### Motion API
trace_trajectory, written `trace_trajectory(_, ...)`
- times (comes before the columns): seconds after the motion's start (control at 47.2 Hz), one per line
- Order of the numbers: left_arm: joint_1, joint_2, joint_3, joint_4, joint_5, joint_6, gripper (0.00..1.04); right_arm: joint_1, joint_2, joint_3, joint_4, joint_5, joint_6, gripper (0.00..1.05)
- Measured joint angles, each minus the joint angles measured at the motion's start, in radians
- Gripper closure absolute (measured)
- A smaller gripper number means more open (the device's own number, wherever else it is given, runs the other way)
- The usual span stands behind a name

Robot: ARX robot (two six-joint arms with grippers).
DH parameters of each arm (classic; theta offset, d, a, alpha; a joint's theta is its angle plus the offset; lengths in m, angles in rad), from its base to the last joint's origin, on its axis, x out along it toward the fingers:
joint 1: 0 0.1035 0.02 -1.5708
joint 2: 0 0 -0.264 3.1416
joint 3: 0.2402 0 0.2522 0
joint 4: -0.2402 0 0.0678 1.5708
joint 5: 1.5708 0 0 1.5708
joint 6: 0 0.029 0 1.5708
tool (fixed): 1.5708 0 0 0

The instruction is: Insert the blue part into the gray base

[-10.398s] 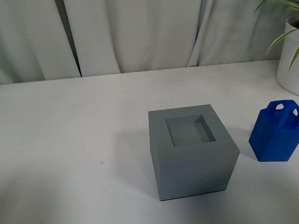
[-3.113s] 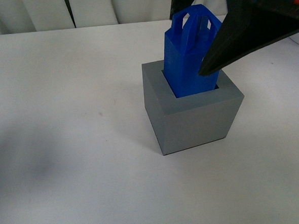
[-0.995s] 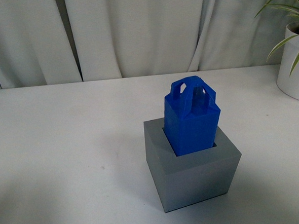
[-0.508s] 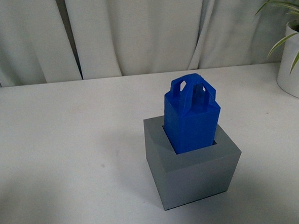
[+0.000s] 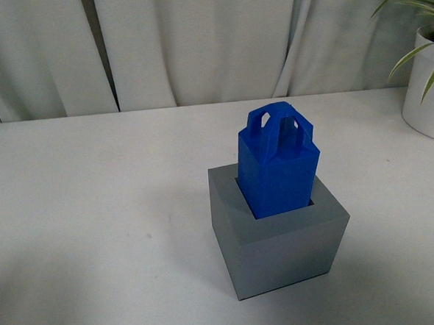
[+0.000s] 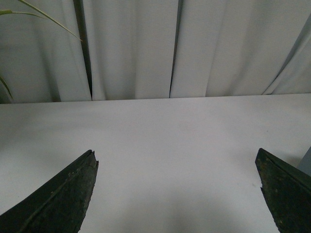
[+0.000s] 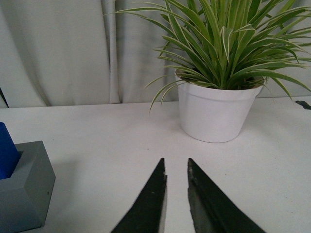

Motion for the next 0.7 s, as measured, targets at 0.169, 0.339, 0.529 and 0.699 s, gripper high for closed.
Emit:
trace_trajectory(0.169, 0.0, 0.0, 0.0, 0.0, 0.0, 0.0, 0.06, 0.0, 0.0, 0.0, 0.0, 0.0, 0.0, 0.51)
trace_trajectory(0.339, 0.0, 0.0, 0.0, 0.0, 0.0, 0.0, 0.06, 0.0, 0.0, 0.0, 0.0, 0.0, 0.0, 0.19)
trace_trajectory(0.529, 0.0, 0.0, 0.0, 0.0, 0.0, 0.0, 0.06, 0.0, 0.0, 0.0, 0.0, 0.0, 0.002, 0.07)
trace_trajectory(0.699, 0.0, 0.0, 0.0, 0.0, 0.0, 0.0, 0.06, 0.0, 0.0, 0.0, 0.0, 0.0, 0.002, 0.07)
